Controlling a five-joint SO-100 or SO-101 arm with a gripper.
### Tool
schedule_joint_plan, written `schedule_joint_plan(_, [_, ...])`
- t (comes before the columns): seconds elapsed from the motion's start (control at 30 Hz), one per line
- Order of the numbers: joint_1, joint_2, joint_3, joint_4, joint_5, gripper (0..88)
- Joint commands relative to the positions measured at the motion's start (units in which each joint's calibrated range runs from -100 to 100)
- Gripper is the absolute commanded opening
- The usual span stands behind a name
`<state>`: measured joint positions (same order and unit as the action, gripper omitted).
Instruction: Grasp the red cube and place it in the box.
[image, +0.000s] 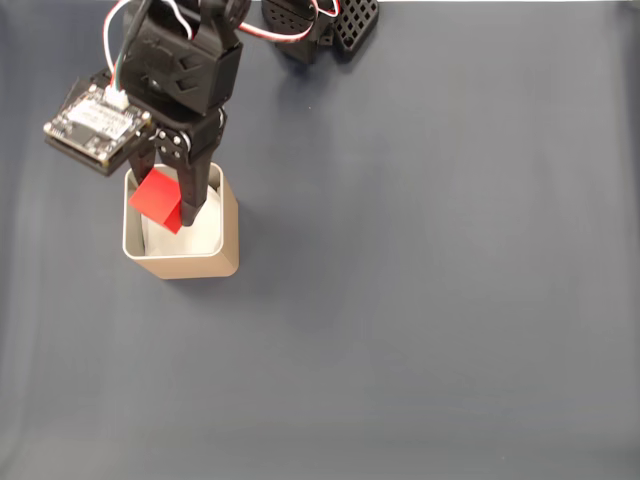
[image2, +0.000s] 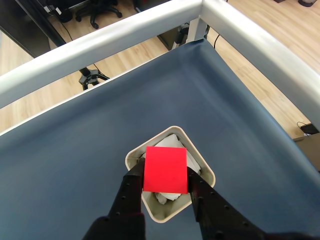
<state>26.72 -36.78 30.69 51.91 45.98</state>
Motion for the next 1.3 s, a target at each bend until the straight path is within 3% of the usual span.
schedule_joint_plan(0.0, [0.5,-3.6,0.8,-2.0,-0.1,0.5])
schedule_joint_plan(0.83, [0.5,-6.6,5.5,-4.3,-0.4,3.7])
schedule_joint_plan(1.03, [0.7,-6.7,5.5,-5.3,-2.1,23.3])
schedule_joint_plan(1.27, [0.8,-6.9,6.1,-5.3,-2.1,33.1])
